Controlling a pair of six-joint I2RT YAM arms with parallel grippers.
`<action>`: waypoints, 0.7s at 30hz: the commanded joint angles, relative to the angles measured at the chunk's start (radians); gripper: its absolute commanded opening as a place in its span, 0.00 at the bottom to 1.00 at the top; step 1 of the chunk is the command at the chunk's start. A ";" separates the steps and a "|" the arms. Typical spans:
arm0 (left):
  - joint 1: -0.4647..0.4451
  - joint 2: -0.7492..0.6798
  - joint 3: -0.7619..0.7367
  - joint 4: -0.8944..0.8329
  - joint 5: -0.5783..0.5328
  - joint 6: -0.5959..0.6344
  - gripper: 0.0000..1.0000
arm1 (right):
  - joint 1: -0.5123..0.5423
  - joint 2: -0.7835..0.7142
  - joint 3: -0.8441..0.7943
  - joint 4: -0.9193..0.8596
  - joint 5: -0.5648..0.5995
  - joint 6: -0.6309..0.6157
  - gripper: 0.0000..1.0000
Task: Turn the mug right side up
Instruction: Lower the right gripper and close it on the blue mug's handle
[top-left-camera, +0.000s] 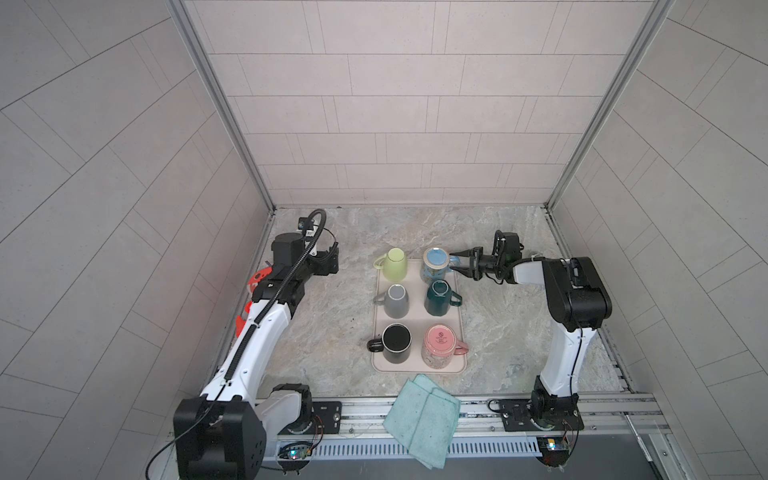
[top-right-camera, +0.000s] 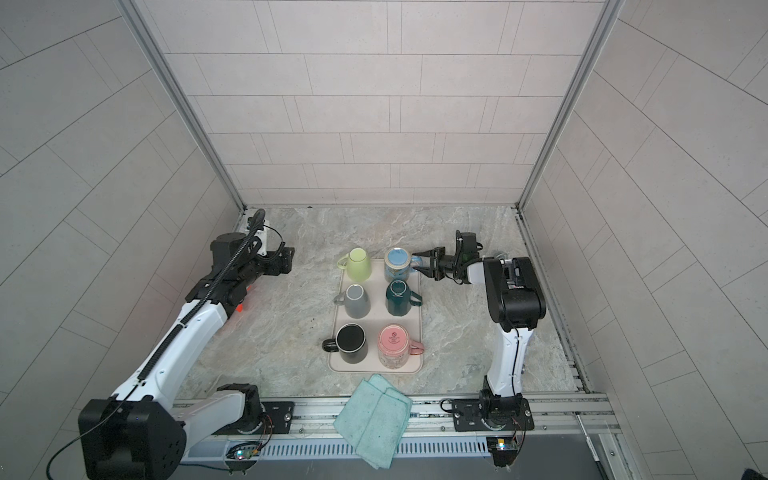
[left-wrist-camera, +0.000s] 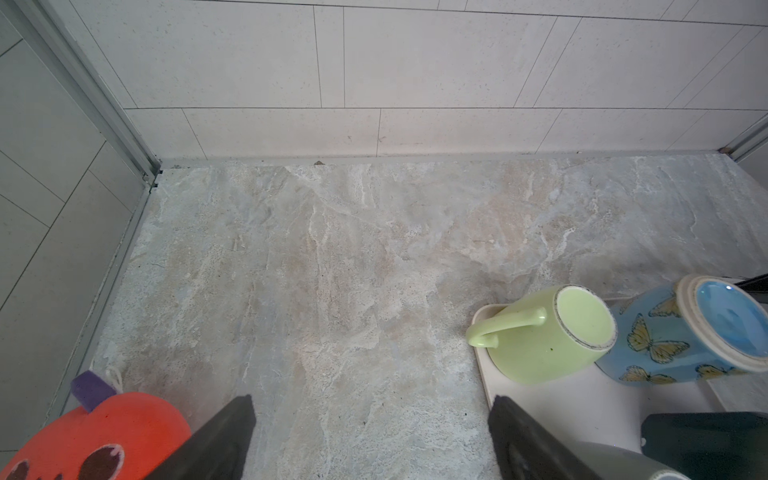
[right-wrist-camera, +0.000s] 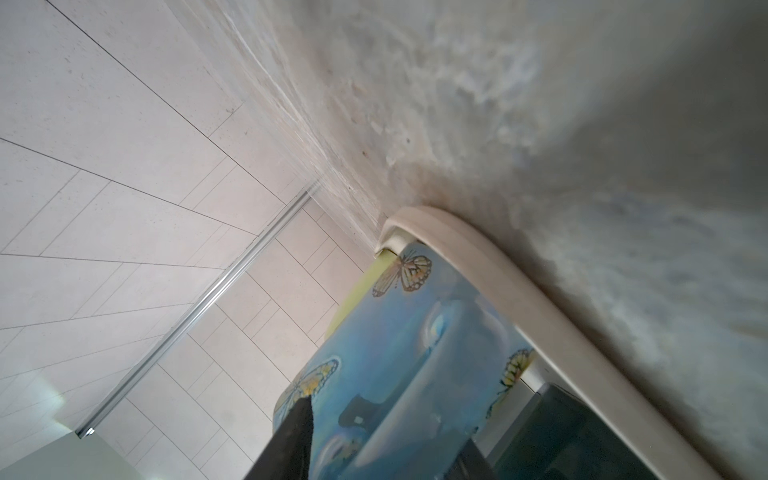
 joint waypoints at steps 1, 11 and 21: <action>-0.004 -0.007 0.026 -0.008 0.008 0.004 0.94 | 0.005 -0.016 -0.045 0.055 0.015 0.065 0.41; -0.009 -0.012 0.026 -0.008 0.003 0.005 0.94 | 0.005 -0.014 -0.075 0.159 0.014 0.129 0.33; -0.010 -0.014 0.025 -0.009 -0.007 0.004 0.94 | 0.007 0.037 -0.111 0.439 0.050 0.310 0.18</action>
